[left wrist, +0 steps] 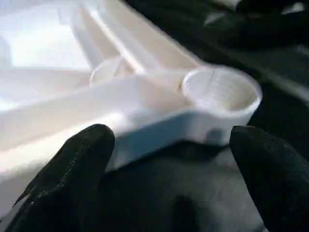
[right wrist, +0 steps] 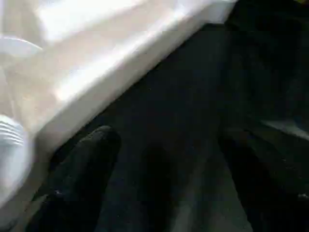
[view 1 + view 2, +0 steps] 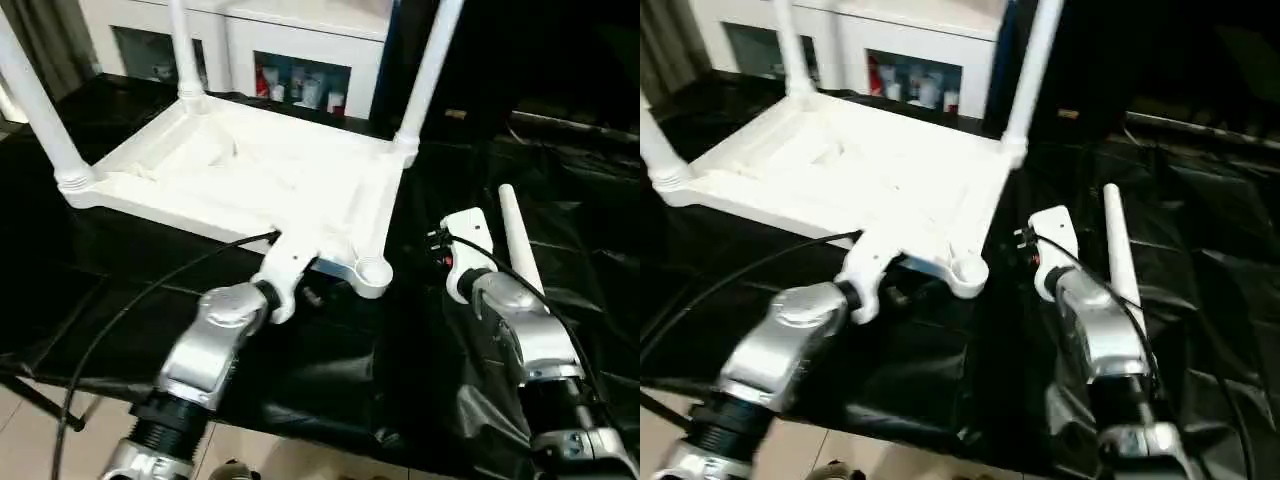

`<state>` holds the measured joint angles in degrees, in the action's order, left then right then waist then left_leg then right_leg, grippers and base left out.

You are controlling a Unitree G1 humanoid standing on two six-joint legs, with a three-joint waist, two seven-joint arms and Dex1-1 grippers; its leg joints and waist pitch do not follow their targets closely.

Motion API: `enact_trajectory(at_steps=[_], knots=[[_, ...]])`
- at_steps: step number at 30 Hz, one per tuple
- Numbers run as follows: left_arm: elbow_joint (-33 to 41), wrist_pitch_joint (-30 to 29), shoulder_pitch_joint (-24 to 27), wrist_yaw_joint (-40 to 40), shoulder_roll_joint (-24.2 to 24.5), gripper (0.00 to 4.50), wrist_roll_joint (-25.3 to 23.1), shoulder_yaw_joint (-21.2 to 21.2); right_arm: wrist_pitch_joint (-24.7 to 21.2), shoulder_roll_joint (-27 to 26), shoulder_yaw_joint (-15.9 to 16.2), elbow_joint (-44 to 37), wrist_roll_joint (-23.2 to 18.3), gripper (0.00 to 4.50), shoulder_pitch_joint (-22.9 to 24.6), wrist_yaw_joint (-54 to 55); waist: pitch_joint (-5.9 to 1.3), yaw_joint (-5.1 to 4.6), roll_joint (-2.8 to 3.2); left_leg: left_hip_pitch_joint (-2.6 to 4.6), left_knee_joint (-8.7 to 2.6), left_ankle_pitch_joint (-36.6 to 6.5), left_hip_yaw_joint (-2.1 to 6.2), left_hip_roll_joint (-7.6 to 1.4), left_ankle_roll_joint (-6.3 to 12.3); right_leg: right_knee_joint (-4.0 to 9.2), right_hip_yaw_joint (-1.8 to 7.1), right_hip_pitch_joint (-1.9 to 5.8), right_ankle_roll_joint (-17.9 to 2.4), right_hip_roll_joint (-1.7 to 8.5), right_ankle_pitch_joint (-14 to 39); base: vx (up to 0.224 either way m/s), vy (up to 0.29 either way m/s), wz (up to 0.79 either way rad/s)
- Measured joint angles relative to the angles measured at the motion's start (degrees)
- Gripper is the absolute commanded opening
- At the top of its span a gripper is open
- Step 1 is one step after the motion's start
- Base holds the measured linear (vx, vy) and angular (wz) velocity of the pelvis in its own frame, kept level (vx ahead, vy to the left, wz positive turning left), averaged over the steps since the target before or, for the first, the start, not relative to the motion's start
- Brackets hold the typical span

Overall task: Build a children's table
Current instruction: Rotate table base, then pick table leg

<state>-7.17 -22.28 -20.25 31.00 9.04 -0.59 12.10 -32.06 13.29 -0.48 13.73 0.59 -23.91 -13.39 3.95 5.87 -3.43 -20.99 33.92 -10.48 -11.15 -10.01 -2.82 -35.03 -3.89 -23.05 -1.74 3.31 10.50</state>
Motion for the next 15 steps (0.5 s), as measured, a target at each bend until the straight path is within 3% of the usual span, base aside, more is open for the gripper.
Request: enact_trajectory(at_steps=[4, 9, 15], knots=[[6.7, -0.4, 3.1, 2.0, 3.5, 4.50, 2.1, -2.1, -9.7, 3.4, -4.4, -1.7, 1.0, 4.00, -3.3, 3.1, -0.01, -0.20, -0.04, 0.03, 0.00, 0.0, -0.01, 0.00, 0.00, -0.05, 0.00, 0.00, 0.1, 0.00, 0.0, 0.000, 0.000, 0.00], [12.1, -1.9, 5.9, 6.5, 7.7, 4.50, 3.3, -2.6, -11.3, 9.6, -8.2, 3.4, 1.1, 4.46, -8.0, 4.9, -0.07, 0.00, -0.18, 0.04, 0.02, 0.0, -0.02, 0.01, 0.00, -0.06, 0.02, 0.01, 0.1, 0.00, 0.1, 0.000, 0.000, 0.00], [13.6, -2.3, 6.2, 7.2, 8.0, 4.50, 4.2, -1.4, -15.2, 13.0, -8.5, 12.9, 1.1, 4.46, -11.6, 3.8, -0.07, 0.44, -0.19, 0.01, 0.07, 0.0, -0.04, 0.02, 0.00, -0.14, 0.04, -0.01, 0.1, 0.01, 0.1, 0.000, 0.000, 0.00]])
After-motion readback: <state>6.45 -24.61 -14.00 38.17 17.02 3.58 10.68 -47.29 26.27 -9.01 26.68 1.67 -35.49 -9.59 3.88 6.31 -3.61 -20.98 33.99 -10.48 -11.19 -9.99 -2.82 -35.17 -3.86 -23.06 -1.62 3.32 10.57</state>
